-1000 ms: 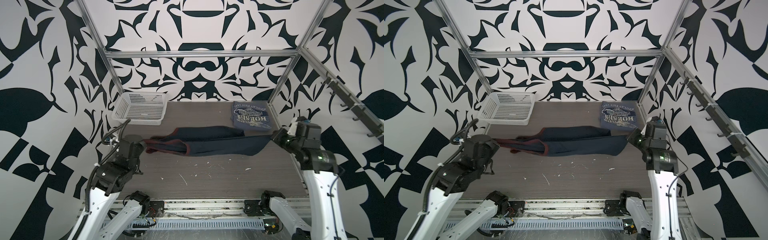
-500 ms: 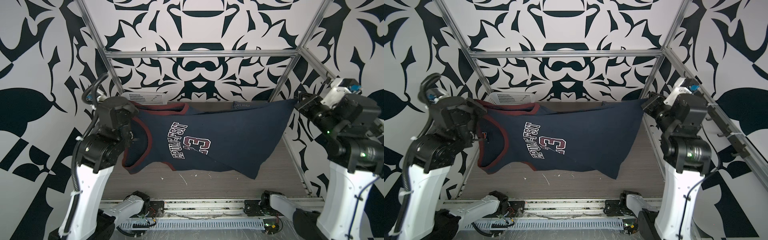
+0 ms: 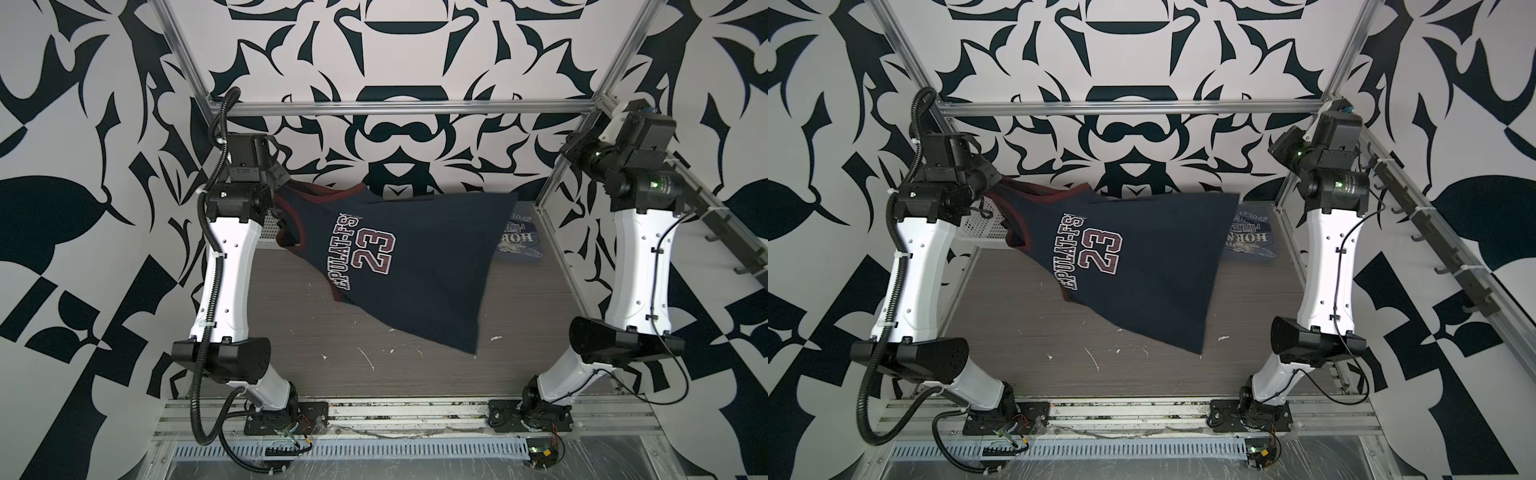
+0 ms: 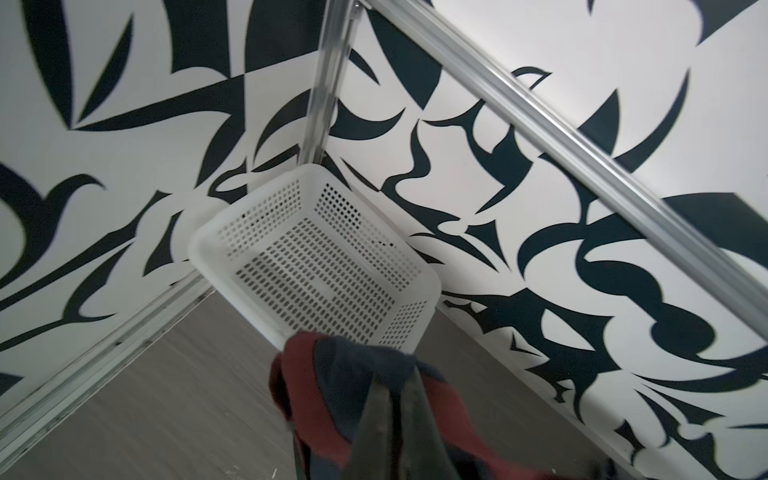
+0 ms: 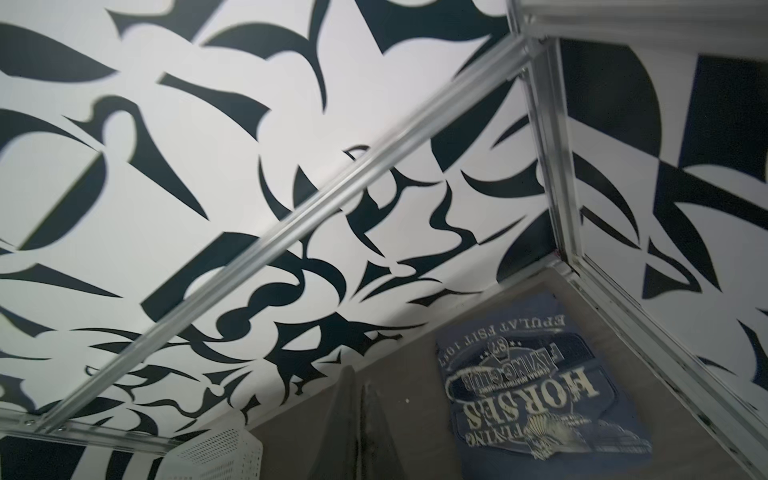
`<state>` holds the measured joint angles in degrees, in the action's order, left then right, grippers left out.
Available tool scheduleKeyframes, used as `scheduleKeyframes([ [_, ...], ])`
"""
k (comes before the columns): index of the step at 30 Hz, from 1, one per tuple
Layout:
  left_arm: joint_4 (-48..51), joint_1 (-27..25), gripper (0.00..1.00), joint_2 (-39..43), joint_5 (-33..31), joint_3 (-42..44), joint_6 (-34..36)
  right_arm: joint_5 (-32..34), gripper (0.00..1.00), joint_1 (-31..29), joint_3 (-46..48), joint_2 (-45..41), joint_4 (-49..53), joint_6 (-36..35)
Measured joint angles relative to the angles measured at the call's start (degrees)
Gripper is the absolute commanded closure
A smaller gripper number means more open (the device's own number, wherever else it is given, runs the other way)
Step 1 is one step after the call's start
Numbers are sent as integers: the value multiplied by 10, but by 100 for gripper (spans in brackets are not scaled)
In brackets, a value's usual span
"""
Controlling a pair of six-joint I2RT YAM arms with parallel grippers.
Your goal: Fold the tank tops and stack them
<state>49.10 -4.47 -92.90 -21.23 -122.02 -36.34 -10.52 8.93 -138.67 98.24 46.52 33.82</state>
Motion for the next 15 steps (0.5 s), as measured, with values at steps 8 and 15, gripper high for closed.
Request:
scheduleKeyframes([
  [8,-43,3,100,102,73,81,1,-40,97,0,101,-113,-46,12],
  [15,-82,4,100,209,98,309,-16,-59,63,-88,490,-255,-143,17],
])
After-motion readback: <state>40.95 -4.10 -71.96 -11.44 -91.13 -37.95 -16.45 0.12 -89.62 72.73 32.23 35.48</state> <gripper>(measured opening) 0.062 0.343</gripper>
